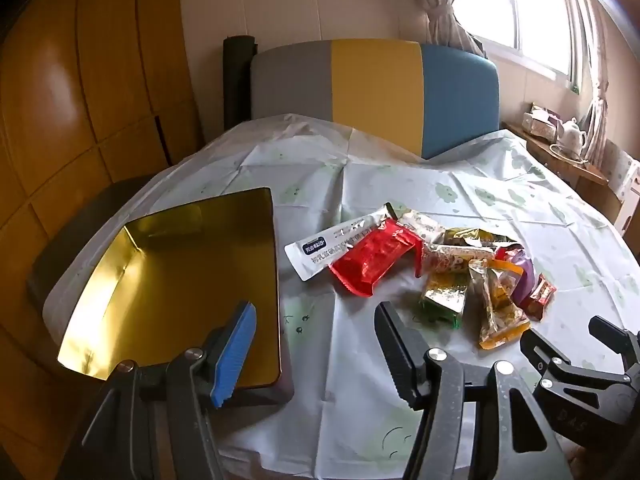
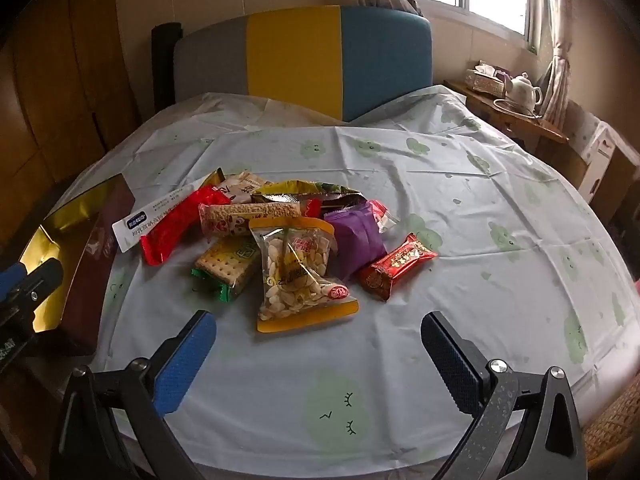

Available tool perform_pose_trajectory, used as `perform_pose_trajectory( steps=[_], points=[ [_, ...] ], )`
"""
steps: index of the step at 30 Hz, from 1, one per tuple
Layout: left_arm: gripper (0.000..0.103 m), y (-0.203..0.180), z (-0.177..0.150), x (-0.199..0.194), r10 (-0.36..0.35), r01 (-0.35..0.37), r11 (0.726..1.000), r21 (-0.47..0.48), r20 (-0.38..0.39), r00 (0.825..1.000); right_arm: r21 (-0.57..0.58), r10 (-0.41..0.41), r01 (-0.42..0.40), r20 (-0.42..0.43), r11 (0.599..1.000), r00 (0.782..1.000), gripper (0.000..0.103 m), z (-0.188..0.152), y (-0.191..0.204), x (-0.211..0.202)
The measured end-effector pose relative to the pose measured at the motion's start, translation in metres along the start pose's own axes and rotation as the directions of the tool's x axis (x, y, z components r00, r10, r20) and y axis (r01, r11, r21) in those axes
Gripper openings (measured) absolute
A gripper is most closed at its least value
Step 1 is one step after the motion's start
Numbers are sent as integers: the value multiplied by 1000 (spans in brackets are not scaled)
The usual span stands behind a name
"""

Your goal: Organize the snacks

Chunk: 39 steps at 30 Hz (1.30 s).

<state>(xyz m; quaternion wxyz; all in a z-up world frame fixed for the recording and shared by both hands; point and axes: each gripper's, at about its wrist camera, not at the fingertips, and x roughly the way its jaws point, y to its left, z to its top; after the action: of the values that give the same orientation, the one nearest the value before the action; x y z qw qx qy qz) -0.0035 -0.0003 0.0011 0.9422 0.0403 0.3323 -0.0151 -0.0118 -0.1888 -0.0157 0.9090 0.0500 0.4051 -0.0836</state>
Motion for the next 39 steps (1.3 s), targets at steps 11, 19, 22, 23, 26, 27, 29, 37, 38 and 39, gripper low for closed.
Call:
perform_pose_trajectory(
  steps=[11, 19, 22, 23, 26, 27, 29, 37, 38, 39],
  points=[
    [63, 1, -3, 9, 5, -5, 1000, 0, -40, 999, -38, 5, -4, 13, 999, 1000, 103, -6, 10, -3],
    [63, 2, -1, 7, 3, -3, 1000, 0, -40, 999, -56, 11, -11, 14, 998, 1000, 103, -3, 16, -2],
    [63, 2, -1, 7, 5, -5, 1000, 1, -47, 999, -60, 13, -12, 20, 998, 1000, 103, -3, 17, -4],
    [63, 2, -1, 7, 4, -4, 1000, 0, -48, 999, -61, 14, -13, 20, 998, 1000, 103, -2, 18, -4],
    [63, 3, -1, 7, 3, -3, 1000, -2, -47, 999, -61, 14, -12, 23, 998, 1000, 103, -3, 18, -5],
    [63, 3, -1, 6, 3, -3, 1000, -1, -46, 999, -61, 13, -12, 23, 998, 1000, 103, -3, 18, -5],
    [63, 2, -1, 6, 3, -3, 1000, 2, -45, 999, -61, 14, -13, 26, 998, 1000, 103, -3, 18, -6],
    [63, 1, -2, 5, -3, 3, 1000, 6, -46, 999, -61, 11, -9, 36, 998, 999, 103, -2, 17, -7],
    [63, 1, -1, 5, -5, 5, 1000, 6, -47, 999, -60, 11, -8, 36, 998, 999, 103, -2, 17, -8],
    [63, 1, -1, 5, -6, 6, 1000, 6, -48, 999, -59, 10, -8, 36, 998, 999, 103, -2, 17, -8]
  ],
)
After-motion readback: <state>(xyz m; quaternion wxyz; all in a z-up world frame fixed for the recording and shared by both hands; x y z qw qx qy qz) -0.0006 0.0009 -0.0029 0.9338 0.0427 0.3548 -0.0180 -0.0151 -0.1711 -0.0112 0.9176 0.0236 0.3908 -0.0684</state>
